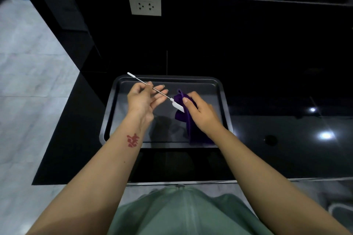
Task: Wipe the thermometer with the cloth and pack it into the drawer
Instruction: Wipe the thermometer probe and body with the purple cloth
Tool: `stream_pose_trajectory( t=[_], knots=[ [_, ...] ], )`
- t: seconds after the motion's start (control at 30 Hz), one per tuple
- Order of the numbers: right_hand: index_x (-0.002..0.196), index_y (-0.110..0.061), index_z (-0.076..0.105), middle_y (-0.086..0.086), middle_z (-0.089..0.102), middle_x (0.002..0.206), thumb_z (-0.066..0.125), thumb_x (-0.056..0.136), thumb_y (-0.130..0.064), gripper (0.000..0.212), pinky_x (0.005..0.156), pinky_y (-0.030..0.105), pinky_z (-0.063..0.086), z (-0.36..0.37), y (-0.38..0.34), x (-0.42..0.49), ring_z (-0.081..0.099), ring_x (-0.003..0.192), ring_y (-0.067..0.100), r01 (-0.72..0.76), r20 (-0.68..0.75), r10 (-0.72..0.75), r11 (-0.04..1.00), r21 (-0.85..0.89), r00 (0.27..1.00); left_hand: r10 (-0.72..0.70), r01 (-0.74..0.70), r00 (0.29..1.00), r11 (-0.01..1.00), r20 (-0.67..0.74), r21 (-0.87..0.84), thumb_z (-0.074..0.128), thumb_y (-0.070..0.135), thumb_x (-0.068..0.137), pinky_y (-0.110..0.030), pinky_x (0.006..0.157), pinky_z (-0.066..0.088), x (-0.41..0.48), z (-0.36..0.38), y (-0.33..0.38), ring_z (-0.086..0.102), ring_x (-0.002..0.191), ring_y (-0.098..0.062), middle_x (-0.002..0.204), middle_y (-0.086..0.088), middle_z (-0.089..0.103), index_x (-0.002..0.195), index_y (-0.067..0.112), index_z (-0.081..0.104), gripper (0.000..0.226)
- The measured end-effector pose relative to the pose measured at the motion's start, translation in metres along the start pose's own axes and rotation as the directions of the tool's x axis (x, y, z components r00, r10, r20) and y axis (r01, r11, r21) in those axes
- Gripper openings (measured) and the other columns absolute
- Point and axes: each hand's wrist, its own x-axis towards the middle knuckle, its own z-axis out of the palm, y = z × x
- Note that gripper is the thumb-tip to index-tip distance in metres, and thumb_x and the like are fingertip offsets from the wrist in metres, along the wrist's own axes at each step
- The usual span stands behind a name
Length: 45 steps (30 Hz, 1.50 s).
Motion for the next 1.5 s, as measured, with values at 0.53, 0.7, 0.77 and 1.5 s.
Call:
stream_pose_trajectory(
  t=[0.53,0.7,0.77,1.5],
  knots=[
    [0.097,-0.035,0.051,0.0,0.061,0.075,0.034,0.098,-0.057,0.028,0.062,0.035,0.044,-0.007,-0.003,0.001,0.06,0.068,0.02,-0.073,0.05,0.07,0.995,0.064,0.996,0.116,-0.115,0.993,0.991,-0.019,0.064,0.048,0.015,0.103,-0.028,0.059,0.059,-0.006,0.011,0.001,0.075,0.077,-0.028,0.085,-0.013,0.072,0.084,0.01,0.048,0.019],
    [0.092,-0.035,0.054,-0.001,0.06,0.075,0.033,0.097,-0.059,0.033,0.068,0.035,0.043,-0.008,-0.011,0.008,0.059,0.073,0.019,-0.069,0.108,0.058,0.993,0.098,0.992,0.125,-0.126,0.992,0.988,0.024,0.087,0.049,0.016,0.102,-0.028,0.061,0.059,-0.009,0.009,-0.002,0.075,0.076,-0.027,0.087,-0.015,0.072,0.082,0.01,0.049,0.021],
    [0.09,-0.032,0.055,-0.002,0.058,0.076,0.035,0.097,-0.058,0.033,0.071,0.034,0.042,-0.007,-0.012,0.01,0.057,0.073,0.016,-0.07,0.138,0.05,0.987,0.147,0.989,0.129,-0.131,0.991,0.987,0.026,0.094,0.049,0.016,0.102,-0.029,0.06,0.059,-0.009,0.008,0.0,0.075,0.076,-0.027,0.087,-0.015,0.072,0.082,0.01,0.049,0.021],
    [0.104,-0.01,0.062,0.008,0.065,0.093,0.041,0.102,-0.043,0.039,0.081,0.023,0.043,-0.008,-0.015,0.005,0.061,0.08,0.016,-0.129,0.216,0.052,0.924,0.361,0.975,0.178,-0.174,0.984,0.974,-0.012,0.145,0.052,0.017,0.101,-0.024,0.051,0.057,0.003,0.003,0.007,0.073,0.062,-0.017,0.076,-0.012,0.068,0.079,0.012,0.047,0.023]
  ],
)
